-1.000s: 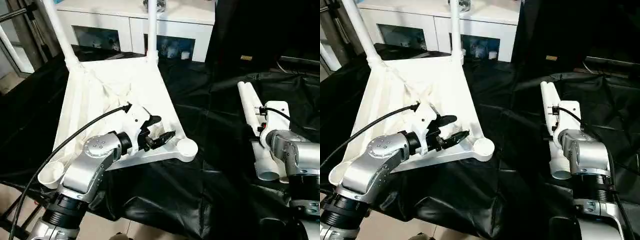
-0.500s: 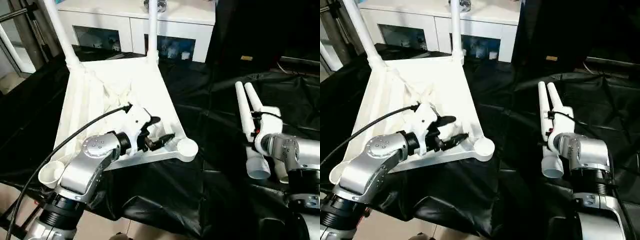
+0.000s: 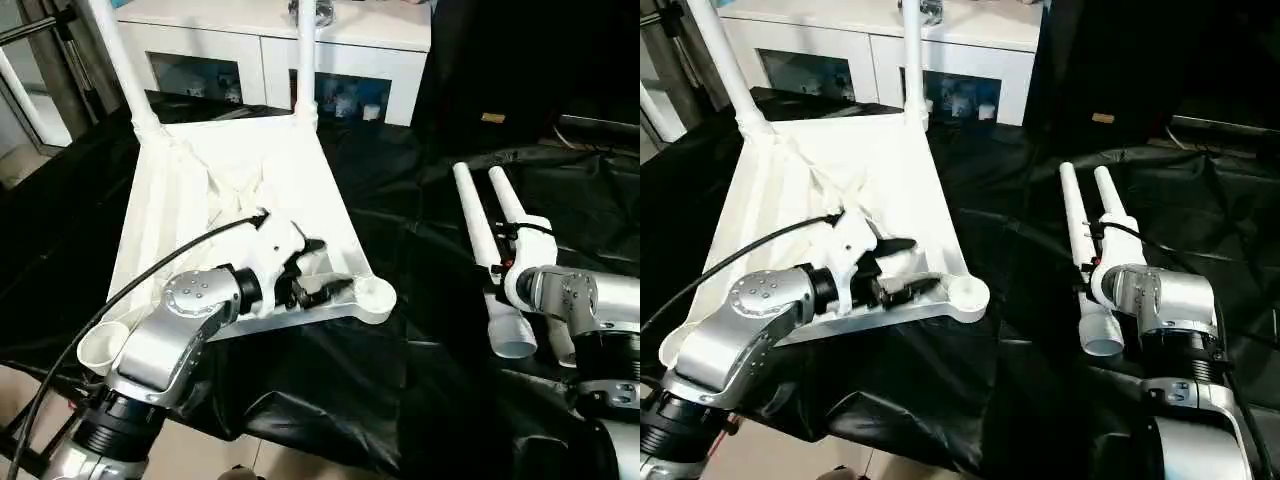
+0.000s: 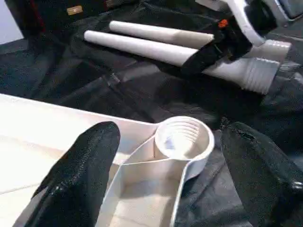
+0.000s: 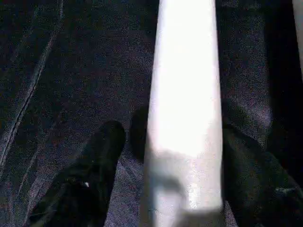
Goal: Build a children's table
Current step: Pick table leg
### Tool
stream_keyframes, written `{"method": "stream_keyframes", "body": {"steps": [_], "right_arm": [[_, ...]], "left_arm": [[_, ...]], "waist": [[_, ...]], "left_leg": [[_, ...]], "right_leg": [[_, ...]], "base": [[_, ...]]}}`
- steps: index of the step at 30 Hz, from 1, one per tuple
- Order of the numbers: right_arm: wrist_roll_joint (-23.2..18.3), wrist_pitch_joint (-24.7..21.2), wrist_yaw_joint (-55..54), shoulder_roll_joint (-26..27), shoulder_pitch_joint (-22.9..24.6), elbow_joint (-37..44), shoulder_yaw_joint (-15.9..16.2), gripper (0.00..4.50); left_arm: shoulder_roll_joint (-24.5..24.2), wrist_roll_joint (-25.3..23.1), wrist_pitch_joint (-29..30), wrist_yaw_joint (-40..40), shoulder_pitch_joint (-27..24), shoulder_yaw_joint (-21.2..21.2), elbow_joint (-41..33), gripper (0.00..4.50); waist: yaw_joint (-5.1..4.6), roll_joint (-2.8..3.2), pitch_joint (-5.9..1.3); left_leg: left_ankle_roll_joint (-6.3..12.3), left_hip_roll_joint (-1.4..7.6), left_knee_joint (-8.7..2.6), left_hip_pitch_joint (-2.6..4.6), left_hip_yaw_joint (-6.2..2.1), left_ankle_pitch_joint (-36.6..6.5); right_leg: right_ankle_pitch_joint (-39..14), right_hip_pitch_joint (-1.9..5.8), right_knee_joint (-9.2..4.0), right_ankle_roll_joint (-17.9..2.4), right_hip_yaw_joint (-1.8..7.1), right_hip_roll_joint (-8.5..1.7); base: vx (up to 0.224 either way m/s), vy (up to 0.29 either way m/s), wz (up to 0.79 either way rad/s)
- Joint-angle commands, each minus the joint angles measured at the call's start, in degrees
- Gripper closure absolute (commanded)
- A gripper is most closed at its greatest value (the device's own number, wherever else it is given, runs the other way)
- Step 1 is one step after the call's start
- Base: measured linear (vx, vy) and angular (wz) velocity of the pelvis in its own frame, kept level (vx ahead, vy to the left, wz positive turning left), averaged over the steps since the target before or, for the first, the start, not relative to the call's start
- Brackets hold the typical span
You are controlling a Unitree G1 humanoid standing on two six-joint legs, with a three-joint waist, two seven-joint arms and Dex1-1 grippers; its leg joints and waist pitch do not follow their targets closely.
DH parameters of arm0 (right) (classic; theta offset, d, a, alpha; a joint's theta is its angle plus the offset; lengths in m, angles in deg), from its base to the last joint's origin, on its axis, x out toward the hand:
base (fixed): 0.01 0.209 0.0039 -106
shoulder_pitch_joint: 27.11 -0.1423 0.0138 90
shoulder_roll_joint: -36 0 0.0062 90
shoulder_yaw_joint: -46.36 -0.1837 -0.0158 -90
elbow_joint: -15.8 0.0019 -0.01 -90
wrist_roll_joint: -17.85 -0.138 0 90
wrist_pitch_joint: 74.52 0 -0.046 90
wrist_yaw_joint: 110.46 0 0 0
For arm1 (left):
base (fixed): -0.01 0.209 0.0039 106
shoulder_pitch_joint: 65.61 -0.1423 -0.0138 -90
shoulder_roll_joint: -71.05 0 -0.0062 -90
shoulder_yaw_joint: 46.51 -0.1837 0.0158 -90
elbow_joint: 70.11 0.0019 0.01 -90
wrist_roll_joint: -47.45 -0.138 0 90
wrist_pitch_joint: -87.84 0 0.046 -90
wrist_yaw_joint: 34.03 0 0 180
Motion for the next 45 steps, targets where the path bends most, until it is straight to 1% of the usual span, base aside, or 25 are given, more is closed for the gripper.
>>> {"method": "stream_keyframes", "body": {"steps": [1, 2, 7, 8, 10, 13, 16, 17, 18, 20, 21, 23, 24, 25, 27, 28, 29, 30, 31, 32, 36, 38, 41, 42, 45], "right_arm": [[0.0, -0.31, -0.12, -0.19, 0.03, -1.74, -0.06, 1.61], [0.03, 0.02, -0.19, -0.07, 0.27, -2.12, -0.27, 1.7], [-0.22, 0.25, -0.63, 0.33, 0.68, -2.13, -0.58, 2.15], [-0.25, 0.25, -0.67, 0.37, 0.71, -2.11, -0.59, 2.15], [-0.82, 0.66, -1.18, 0.95, 0.84, -2.0, -1.51, 2.49], [-1.62, 1.9, -1.49, 1.54, 0.47, -2.13, -2.77, 2.62], [-3.32, 4.91, -1.05, 2.58, -0.38, -1.47, -4.65, 2.68], [-5.66, 7.39, 0.88, 3.88, -1.02, -0.4, -6.09, 2.68], [-6.07, 7.73, 1.3, 4.11, -1.1, -0.19, -6.26, 2.68], [-8.4, 9.92, 3.71, 5.71, -1.38, 1.05, -7.04, 2.69], [-10.06, 11.44, 5.45, 7.25, -1.39, 2.24, -7.31, 2.69], [-12.08, 12.79, 7.57, 8.98, -1.24, 3.81, -7.6, 2.69], [-13.97, 14.21, 10.39, 10.63, -0.78, 5.9, -7.23, 2.69], [-16.35, 15.16, 14.15, 12.41, -0.02, 8.72, -6.49, 2.69], [-18.12, 15.82, 16.92, 13.43, 0.83, 10.84, -6.01, 2.69], [-19.73, 15.55, 19.17, 13.91, 1.65, 12.86, -5.47, 2.69], [-20.82, 15.38, 21.25, 14.12, 2.56, 14.61, -4.43, 2.69], [-21.58, 15.63, 23.02, 14.35, 3.37, 15.95, -3.5, 2.69], [-22.4, 15.6, 24.66, 14.54, 4.04, 16.9, -2.79, 2.69], [-22.79, 15.65, 25.49, 14.64, 4.37, 17.24, -2.44, 2.69], [-23.78, 15.51, 28.52, 14.84, 5.97, 19.44, -0.21, 2.69], [-22.74, 16.03, 28.96, 14.54, 6.52, 19.6, 1.71, 2.69], [-22.08, 16.71, 28.77, 14.35, 6.65, 19.31, 2.69, 2.69], [-22.08, 16.95, 28.54, 14.36, 6.64, 19.39, 2.84, 2.69], [-21.6, 17.5, 28.13, 14.33, 6.51, 19.27, 3.03, 2.69]], "left_arm": [[-0.88, 1.85, 0.97, 2.54, -0.16, -0.3, -1.32, 0.65], [-3.25, 3.85, 2.21, 7.77, 0.04, -1.51, -2.38, 0.65], [-5.4, 4.6, 3.35, 11.35, 0.06, -2.72, -3.02, 0.65], [-5.44, 4.58, 3.37, 11.4, 0.05, -2.73, -2.99, 0.65], [-5.57, 4.2, 3.56, 11.3, -0.09, -2.6, -2.46, 0.65], [-4.97, 3.94, 3.18, 9.83, 0.21, -1.69, -1.64, 0.65], [-2.11, 3.6, 2.28, 4.83, 1.82, 1.19, 1.2, 0.65], [1.7, 3.96, 1.59, -0.67, 4.6, 4.69, 4.94, 0.65], [2.44, 4.14, 1.56, -1.64, 5.17, 5.37, 5.64, 0.65], [6.54, 5.8, 1.44, -6.68, 8.46, 9.12, 9.49, 0.65], [8.84, 7.26, 1.5, -9.36, 10.87, 11.27, 12.18, 0.65], [11.14, 9.29, 1.5, -11.48, 13.37, 13.4, 14.81, 0.65], [13.3, 11.98, 2.22, -12.6, 15.91, 15.33, 17.29, 0.65], [15.66, 15.08, 3.1, -13.54, 18.94, 17.34, 20.27, 0.65], [17.22, 16.42, 4.15, -14.6, 20.83, 18.72, 22.38, 0.65], [18.01, 16.95, 4.44, -14.54, 21.94, 18.98, 23.73, 0.65], [18.96, 17.01, 4.91, -14.37, 23.0, 19.3, 25.07, 0.65], [19.7, 16.81, 5.33, -14.31, 23.77, 19.32, 26.19, 0.65], [20.57, 16.66, 5.73, -14.41, 24.43, 19.58, 27.31, 0.65], [21.09, 16.53, 5.97, -14.55, 24.77, 19.8, 27.95, 0.65], [23.01, 18.19, 7.72, -15.82, 25.54, 20.67, 30.29, 0.65], [23.95, 20.34, 9.05, -15.67, 25.41, 20.88, 29.5, 0.65], [24.36, 20.96, 10.26, -14.71, 25.01, 20.74, 28.21, 0.65], [24.65, 20.65, 10.68, -15.43, 24.95, 21.01, 28.25, 0.92], [25.25, 20.26, 11.0, -17.38, 24.94, 21.95, 28.43, 1.05]], "waist": [[0.06, -0.11, -4.06], [0.11, -0.12, -4.06], [-0.09, 0.0, -3.95], [-0.16, 0.29, -3.95], [0.03, -0.2, -3.94], [-0.04, -0.22, -3.92], [-0.05, -0.24, -4.02], [-0.06, -0.2, -4.08], [-0.01, 0.12, -4.07], [-0.01, -0.04, -4.21], [0.09, 0.32, -4.28], [0.08, -0.05, -4.32], [0.15, -0.02, -4.41], [0.23, -0.45, -4.5], [0.39, -0.32, -4.65], [0.65, -1.11, -4.69], [0.65, -1.11, -4.69], [0.86, -0.66, -4.69], [0.94, -1.49, -4.7], [1.15, -1.2, -4.7], [1.49, -1.36, -4.6], [1.66, -1.61, -4.45], [1.64, -1.54, -4.28], [1.61, -1.73, -4.29], [1.61, -1.62, -4.31]], "left_leg": [[-0.6, 0.0, -3.0, 0.1, 0.51, -7.8], [-0.8, 0.03, -3.08, 0.12, 0.44, -8.13], [-1.33, 0.09, -3.22, 0.24, 0.41, -9.5], [-1.5, 0.05, -3.17, 0.28, 0.43, -9.87], [-1.41, 0.07, -3.28, 0.26, 0.38, -9.89], [-1.48, 0.07, -3.32, 0.22, 0.38, -9.94], [-1.41, 0.02, -3.19, 0.28, 0.41, -10.12], [-1.25, 0.06, -3.29, 0.05, 0.28, -9.57], [-1.19, -0.18, -2.93, 0.35, 0.53, -10.26], [-0.75, -0.11, -2.99, 0.24, 0.49, -9.61], [-0.38, -0.08, -2.89, 0.12, 0.41, -9.49], [0.22, -0.18, -2.91, -0.19, 0.4, -8.39], [0.27, -0.09, -2.88, -0.18, 0.27, -8.03], [1.32, -0.18, -2.77, -0.29, 0.46, -7.33], [2.36, -0.04, -2.73, -0.41, 0.26, -5.74], [3.33, 0.08, -2.75, -0.46, 0.28, -4.41], [3.33, 0.08, -2.75, -0.46, 0.28, -4.41], [3.98, 0.24, -2.64, -0.36, 0.32, -3.6], [4.54, 0.32, -2.75, -0.48, 0.3, -2.57], [4.81, 0.36, -2.69, -0.34, 0.33, -2.63], [4.46, 0.36, -2.71, -0.33, 0.37, -3.48], [3.75, 0.43, -2.84, -0.38, 0.33, -4.45], [3.04, 0.46, -2.96, -0.4, 0.3, -5.06], [2.99, 0.42, -2.96, -0.41, 0.34, -5.01], [2.82, 0.43, -2.96, -0.51, 0.26, -4.64]], "right_leg": [[-10.72, 3.15, -4.63, -9.28, 2.08, -3.02], [-11.11, 3.17, -4.57, -9.32, 2.05, -3.04], [-11.86, 3.11, -4.61, -9.33, 2.04, -2.92], [-11.91, 3.09, -4.72, -9.31, 2.04, -2.9], [-12.6, 3.19, -4.66, -9.12, 2.04, -2.99], [-13.23, 3.19, -4.75, -8.75, 2.0, -2.97], [-13.21, 3.25, -4.87, -8.61, 2.0, -2.99], [-12.96, 3.42, -4.7, -8.53, 1.95, -3.03], [-12.89, 3.14, -5.07, -8.59, 1.94, -2.81], [-11.64, 3.33, -4.9, -9.16, 2.01, -2.88], [-10.93, 3.44, -4.79, -9.78, 1.95, -3.01], [-9.55, 3.64, -4.72, -10.1, 1.93, -3.0], [-9.06, 3.71, -4.58, -10.22, 1.87, -3.04], [-7.79, 3.83, -4.56, -10.67, 1.91, -3.02], [-5.18, 3.94, -4.14, -11.2, 1.87, -3.06], [-4.33, 4.03, -4.02, -11.36, 1.79, -3.2], [-4.33, 4.03, -4.02, -11.36, 1.79, -3.2], [-3.48, 3.79, -4.13, -11.47, 1.86, -3.26], [-2.38, 3.97, -3.95, -11.66, 1.77, -3.28], [-2.31, 3.84, -3.97, -11.88, 1.77, -3.42], [-2.24, 3.84, -4.02, -12.38, 1.8, -3.58], [-4.48, 3.82, -4.23, -12.15, 1.8, -3.78], [-6.74, 3.73, -4.47, -11.21, 1.84, -3.83], [-7.4, 3.76, -4.54, -10.79, 1.84, -3.83], [-7.55, 3.78, -4.56, -10.08, 1.84, -3.82]], "base": [[0.0, 0.0, 0.0], [0.0, 0.0, 0.0], [0.0, 0.0, 0.0], [0.0, 0.0, 0.0], [0.0, 0.0, 0.0], [0.0, 0.0, 0.0], [0.0, 0.0, 0.0], [0.0, 0.0, 0.0], [0.0, 0.0, 0.0], [0.0, 0.0, 0.0], [0.0, 0.0, 0.0], [0.0, 0.0, 0.0], [0.0, 0.0, 0.0], [0.0, 0.0, 0.0], [0.0, 0.0, 0.0], [0.0, 0.0, 0.0], [0.0, 0.0, 0.0], [0.0, 0.0, 0.0], [0.0, 0.0, 0.0], [0.0, 0.0, 0.0], [0.0, 0.0, 0.0], [0.0, 0.0, 0.0], [0.0, 0.0, 0.0], [0.0, 0.0, 0.0], [0.0, 0.0, 0.0]]}}
